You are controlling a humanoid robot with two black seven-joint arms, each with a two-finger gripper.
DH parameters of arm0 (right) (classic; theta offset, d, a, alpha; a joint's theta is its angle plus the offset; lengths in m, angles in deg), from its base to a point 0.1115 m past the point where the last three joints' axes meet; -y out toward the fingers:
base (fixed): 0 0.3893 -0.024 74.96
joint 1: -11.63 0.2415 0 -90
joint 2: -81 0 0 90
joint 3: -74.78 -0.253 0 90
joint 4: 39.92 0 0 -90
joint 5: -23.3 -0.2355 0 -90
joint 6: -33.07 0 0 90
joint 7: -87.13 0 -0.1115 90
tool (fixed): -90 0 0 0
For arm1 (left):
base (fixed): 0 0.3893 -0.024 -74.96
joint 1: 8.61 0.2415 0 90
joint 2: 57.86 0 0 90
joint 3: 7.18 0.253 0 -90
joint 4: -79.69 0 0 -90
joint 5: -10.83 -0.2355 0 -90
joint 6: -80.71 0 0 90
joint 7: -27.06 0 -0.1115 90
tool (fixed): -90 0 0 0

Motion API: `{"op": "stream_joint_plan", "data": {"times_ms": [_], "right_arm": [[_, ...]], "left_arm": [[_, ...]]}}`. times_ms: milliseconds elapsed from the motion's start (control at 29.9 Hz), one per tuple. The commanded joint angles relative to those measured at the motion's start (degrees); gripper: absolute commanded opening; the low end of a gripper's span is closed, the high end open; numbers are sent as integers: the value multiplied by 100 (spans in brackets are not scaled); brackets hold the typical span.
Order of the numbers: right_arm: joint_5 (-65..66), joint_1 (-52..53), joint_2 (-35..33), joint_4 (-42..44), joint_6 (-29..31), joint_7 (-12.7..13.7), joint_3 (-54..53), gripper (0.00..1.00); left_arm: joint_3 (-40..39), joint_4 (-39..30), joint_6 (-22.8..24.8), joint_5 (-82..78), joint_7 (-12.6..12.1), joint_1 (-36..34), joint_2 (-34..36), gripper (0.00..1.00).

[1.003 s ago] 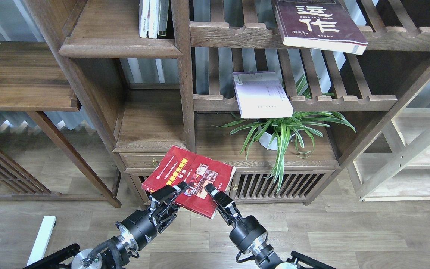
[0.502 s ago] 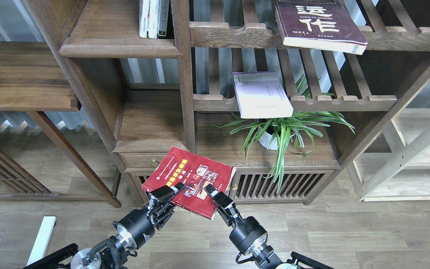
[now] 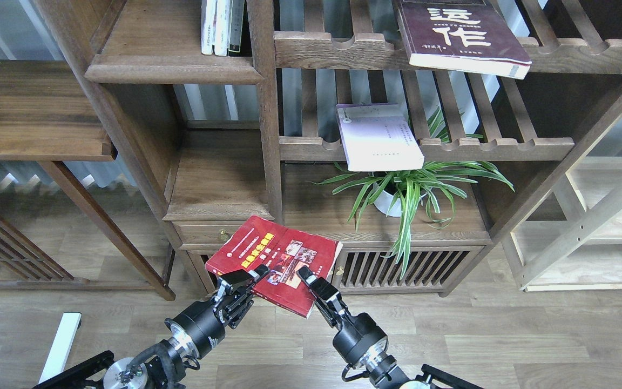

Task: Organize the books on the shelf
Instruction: 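Grasp the red book's edge with the left gripper, then release the right gripper and pull the red book away with left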

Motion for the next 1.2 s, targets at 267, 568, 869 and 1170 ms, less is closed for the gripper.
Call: {"op": "stream_joint_plan", "data": {"times_ms": [267, 568, 869, 1170], "right_arm": [[8, -21, 0, 1, 0, -2, -38, 8], [52, -21, 0, 10, 0, 7, -47, 23], [192, 40, 0, 1, 0, 60, -90, 74], [254, 58, 0, 360, 0, 60, -783, 100]], "left_arm": [[-6, -1, 0, -8, 2, 1, 56, 5], [-68, 8, 0, -8, 20, 1, 56, 5], [-191, 17, 0, 1, 20, 45, 64, 4], [-305, 17, 0, -17, 64, 98, 240, 4]]}}
